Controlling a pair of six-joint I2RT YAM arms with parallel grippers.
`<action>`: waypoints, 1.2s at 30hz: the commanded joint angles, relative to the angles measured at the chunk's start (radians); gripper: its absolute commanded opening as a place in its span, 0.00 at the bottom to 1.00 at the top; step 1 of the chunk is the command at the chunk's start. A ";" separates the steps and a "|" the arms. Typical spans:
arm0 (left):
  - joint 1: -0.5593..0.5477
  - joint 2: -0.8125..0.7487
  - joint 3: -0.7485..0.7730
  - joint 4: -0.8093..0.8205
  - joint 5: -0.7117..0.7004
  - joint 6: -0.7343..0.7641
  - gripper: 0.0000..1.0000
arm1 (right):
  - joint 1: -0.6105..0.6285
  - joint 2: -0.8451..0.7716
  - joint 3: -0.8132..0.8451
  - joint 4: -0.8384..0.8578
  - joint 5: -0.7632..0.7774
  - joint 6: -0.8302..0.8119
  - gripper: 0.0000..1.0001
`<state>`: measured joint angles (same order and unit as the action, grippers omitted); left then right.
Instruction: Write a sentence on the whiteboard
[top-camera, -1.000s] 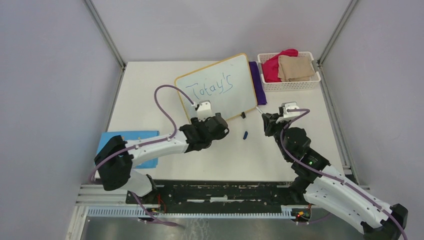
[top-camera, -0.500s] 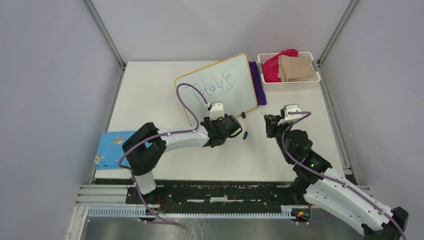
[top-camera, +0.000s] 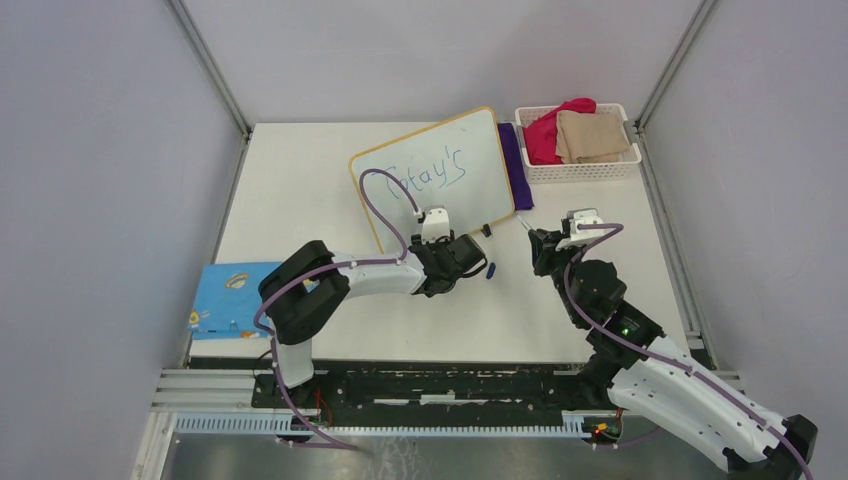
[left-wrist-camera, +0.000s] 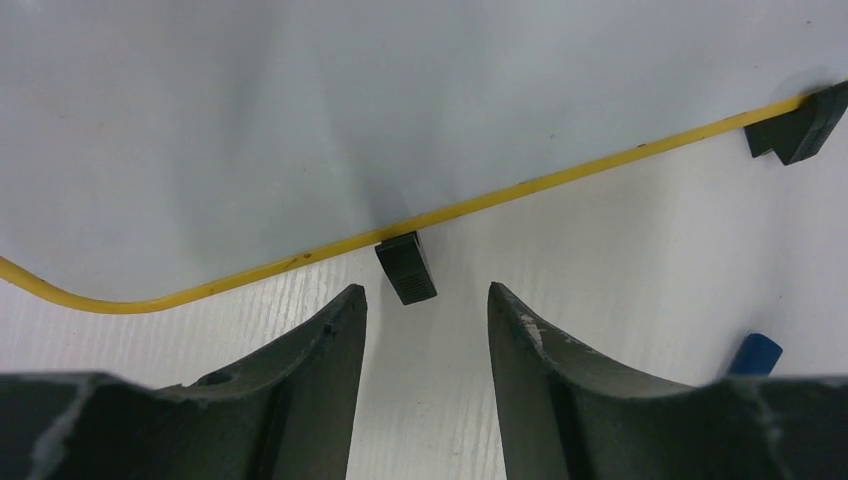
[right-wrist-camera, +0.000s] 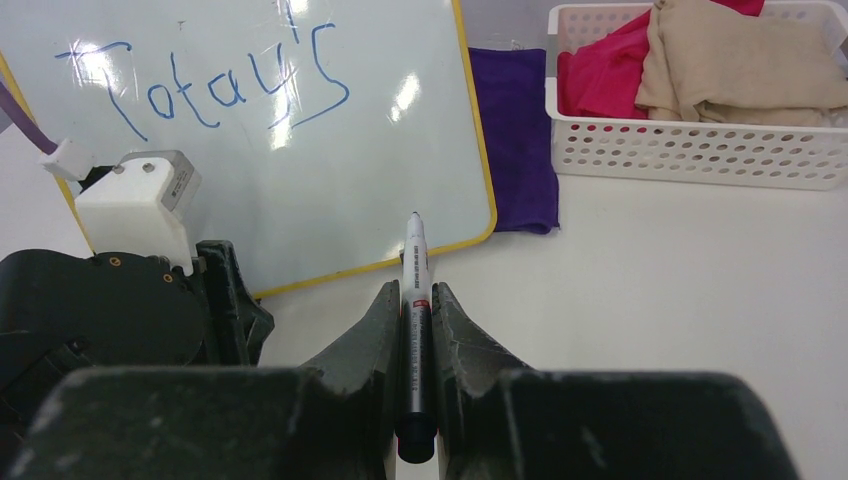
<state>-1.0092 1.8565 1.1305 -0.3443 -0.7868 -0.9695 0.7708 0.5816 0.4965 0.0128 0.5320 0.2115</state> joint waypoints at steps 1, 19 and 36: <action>0.009 0.016 -0.007 0.073 -0.113 0.018 0.54 | 0.006 -0.007 0.001 0.024 0.000 -0.006 0.00; 0.012 0.039 -0.079 0.146 -0.175 0.063 0.30 | 0.005 0.012 -0.007 0.030 -0.014 0.000 0.00; -0.050 -0.113 -0.268 0.231 -0.122 0.145 0.05 | 0.005 0.043 -0.009 0.047 -0.030 0.004 0.00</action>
<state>-1.0294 1.8057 0.9028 -0.1268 -0.8944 -0.9005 0.7708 0.6250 0.4786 0.0132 0.5087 0.2123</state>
